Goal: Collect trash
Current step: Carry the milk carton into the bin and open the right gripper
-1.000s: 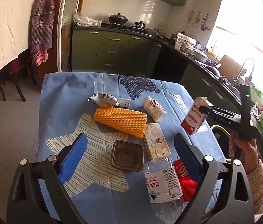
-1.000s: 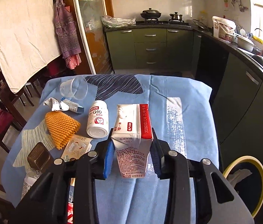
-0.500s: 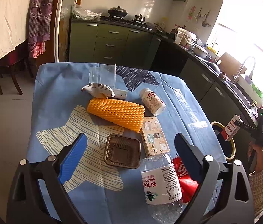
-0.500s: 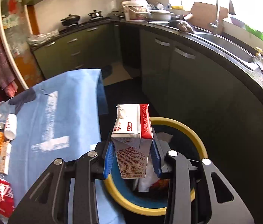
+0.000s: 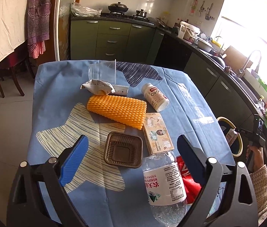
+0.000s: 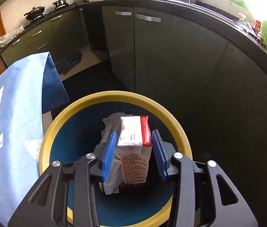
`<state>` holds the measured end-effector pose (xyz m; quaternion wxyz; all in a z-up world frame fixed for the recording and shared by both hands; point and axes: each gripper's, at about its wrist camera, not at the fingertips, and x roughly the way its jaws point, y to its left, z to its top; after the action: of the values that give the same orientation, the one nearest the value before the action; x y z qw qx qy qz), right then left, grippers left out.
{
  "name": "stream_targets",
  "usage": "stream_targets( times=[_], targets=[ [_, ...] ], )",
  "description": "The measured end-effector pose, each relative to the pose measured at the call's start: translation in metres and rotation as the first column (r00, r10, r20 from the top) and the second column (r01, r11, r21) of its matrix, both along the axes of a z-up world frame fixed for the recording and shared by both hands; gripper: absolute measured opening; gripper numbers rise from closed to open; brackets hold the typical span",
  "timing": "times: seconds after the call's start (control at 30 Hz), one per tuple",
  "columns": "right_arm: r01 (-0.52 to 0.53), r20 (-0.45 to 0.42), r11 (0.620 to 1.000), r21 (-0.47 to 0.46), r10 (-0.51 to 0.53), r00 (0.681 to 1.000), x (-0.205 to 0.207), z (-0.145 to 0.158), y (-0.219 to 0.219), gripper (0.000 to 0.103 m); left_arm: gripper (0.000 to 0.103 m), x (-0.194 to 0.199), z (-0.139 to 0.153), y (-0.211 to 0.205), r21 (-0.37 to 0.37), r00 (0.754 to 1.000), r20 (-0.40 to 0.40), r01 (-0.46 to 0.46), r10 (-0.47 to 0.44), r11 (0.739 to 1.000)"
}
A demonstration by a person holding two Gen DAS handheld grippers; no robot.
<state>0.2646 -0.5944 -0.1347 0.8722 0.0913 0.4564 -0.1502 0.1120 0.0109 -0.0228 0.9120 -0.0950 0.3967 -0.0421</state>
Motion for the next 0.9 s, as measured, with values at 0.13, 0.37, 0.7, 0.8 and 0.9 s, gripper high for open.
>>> stream_targets(
  times=[0.13, 0.37, 0.7, 0.8, 0.9],
  targets=[
    [-0.013, 0.009, 1.000, -0.010, 0.013, 1.000, -0.005, 0.006, 0.002, 0.042, 0.090, 0.005, -0.005, -0.005, -0.006, 0.999, -0.030, 0.017, -0.018, 1.000],
    [-0.041, 0.014, 0.999, -0.004, 0.041, 0.999, -0.004, 0.013, 0.017, 0.042, 0.090, 0.052, -0.006, -0.031, 0.013, 0.984, -0.116, 0.138, -0.136, 0.990],
    [-0.064, 0.027, 0.998, 0.009, 0.064, 0.998, -0.017, 0.023, 0.026, 0.044, 0.086, 0.179, -0.029, -0.068, -0.035, 0.915, -0.375, 0.148, -0.150, 0.988],
    [-0.068, 0.030, 0.998, 0.014, 0.067, 0.997, -0.020, 0.023, 0.025, 0.044, 0.081, 0.211, -0.049, -0.070, -0.037, 0.881, -0.467, 0.071, -0.080, 0.997],
    [-0.067, 0.034, 0.998, 0.019, 0.066, 0.997, -0.020, 0.022, 0.021, 0.044, 0.081, 0.231, -0.063, -0.073, -0.035, 0.852, -0.521, 0.028, -0.042, 0.999]
  ],
)
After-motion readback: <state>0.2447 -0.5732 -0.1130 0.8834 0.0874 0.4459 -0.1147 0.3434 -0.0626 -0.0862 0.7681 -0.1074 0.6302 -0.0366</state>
